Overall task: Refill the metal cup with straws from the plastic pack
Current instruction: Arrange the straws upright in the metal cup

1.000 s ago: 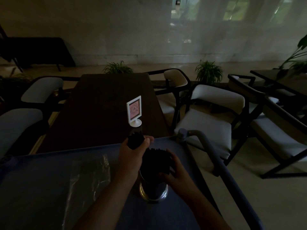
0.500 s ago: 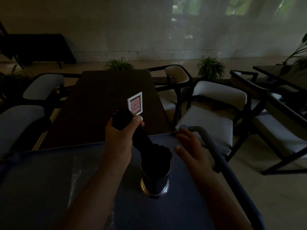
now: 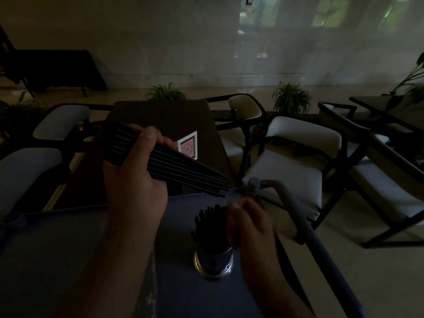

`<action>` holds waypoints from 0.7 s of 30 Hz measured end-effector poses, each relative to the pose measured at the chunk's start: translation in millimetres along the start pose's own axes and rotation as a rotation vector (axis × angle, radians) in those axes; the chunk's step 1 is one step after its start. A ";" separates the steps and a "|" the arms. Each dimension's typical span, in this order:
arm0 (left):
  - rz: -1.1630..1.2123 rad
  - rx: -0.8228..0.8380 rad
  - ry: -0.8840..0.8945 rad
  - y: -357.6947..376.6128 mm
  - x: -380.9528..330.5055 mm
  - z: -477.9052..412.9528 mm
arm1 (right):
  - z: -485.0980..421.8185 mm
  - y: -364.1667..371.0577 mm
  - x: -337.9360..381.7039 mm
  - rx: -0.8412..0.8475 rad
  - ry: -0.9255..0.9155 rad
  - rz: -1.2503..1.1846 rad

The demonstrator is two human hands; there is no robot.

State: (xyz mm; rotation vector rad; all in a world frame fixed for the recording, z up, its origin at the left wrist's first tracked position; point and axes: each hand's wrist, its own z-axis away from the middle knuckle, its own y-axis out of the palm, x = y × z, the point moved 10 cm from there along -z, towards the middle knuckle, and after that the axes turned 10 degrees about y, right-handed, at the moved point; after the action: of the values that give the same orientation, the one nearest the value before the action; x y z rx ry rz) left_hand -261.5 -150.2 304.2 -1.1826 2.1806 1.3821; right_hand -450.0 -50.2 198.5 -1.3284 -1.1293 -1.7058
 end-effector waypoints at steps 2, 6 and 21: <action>0.093 -0.020 -0.019 3.1 -0.5 1.9 | 5.6 38.7 -23.8 0.196 0.210 -0.074; 0.170 -0.025 -0.058 10.4 -1.3 12.0 | 13.6 92.5 -32.5 0.447 0.481 -0.394; 0.252 -0.105 -0.194 9.6 19.0 46.4 | -28.6 55.2 31.6 0.094 0.408 -1.129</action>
State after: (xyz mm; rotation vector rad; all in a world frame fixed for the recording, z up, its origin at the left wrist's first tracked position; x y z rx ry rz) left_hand -288.4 -117.8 275.4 -0.7866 2.1973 1.6547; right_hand -418.8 -98.1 238.5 -0.1514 -1.8146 -2.4586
